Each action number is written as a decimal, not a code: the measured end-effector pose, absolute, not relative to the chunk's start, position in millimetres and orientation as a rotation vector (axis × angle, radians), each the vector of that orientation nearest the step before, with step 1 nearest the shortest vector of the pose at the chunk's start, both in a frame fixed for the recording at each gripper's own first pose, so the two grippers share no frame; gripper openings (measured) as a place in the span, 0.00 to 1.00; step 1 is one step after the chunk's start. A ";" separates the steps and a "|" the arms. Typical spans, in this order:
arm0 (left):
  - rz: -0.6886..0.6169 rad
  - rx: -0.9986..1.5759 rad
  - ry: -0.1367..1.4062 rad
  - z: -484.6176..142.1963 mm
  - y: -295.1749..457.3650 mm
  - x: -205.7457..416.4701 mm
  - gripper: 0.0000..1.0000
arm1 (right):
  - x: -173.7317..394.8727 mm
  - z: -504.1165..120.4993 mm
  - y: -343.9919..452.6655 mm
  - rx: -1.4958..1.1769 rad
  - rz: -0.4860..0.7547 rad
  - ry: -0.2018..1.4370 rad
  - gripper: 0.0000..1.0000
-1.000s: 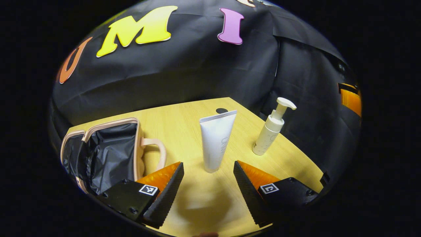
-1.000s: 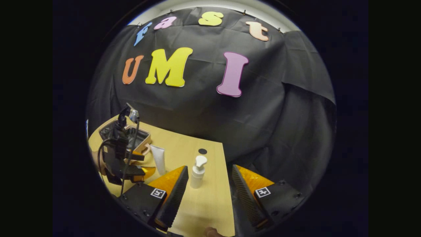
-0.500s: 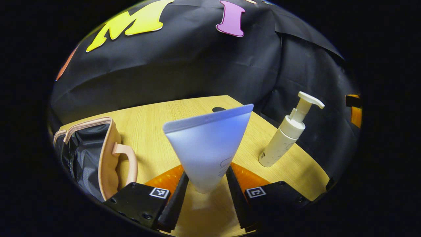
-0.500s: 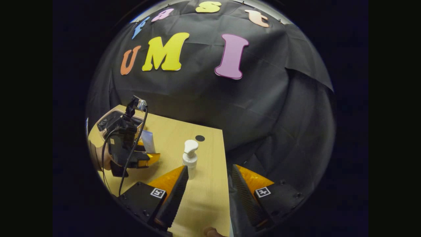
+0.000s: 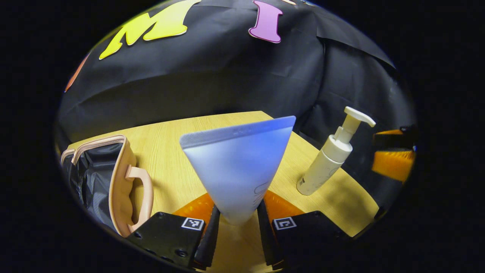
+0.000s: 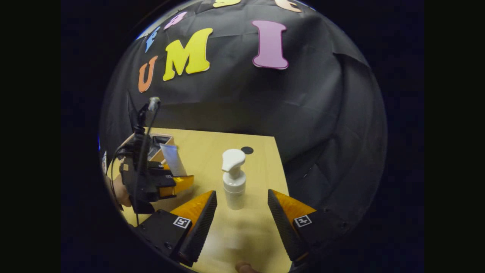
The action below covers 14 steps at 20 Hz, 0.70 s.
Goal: First open the suitcase, pack the skin care products into it, and then close the suitcase.
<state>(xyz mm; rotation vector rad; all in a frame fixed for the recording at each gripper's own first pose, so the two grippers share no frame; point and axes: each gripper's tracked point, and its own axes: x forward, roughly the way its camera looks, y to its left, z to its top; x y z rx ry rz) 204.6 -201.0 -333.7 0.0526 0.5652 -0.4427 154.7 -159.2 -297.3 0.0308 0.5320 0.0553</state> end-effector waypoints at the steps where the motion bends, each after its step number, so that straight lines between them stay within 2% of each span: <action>1: -0.443 0.039 0.560 -328.2 -200.2 201.9 0.52 | 160.0 -306.6 -158.6 0.044 0.058 0.546 0.80; 2: -0.442 0.028 0.557 -323.7 -199.4 198.3 0.60 | 166.1 -311.0 -156.0 0.062 0.064 0.555 0.80; 3: -0.440 0.021 0.556 -318.0 -197.4 194.2 0.52 | 170.3 -315.0 -153.7 0.074 0.064 0.559 0.80; 9: -0.421 0.020 0.525 -274.9 -178.4 161.4 0.52 | 203.9 -338.9 -149.0 0.097 0.054 0.555 0.80; 13: -0.385 0.021 0.532 -259.8 -153.0 140.7 0.52 | 211.3 -348.3 -147.3 0.136 0.019 0.579 0.66; 14: -0.370 0.026 0.539 -256.9 -141.6 137.2 0.52 | 211.5 -347.5 -144.8 0.123 0.014 0.578 0.65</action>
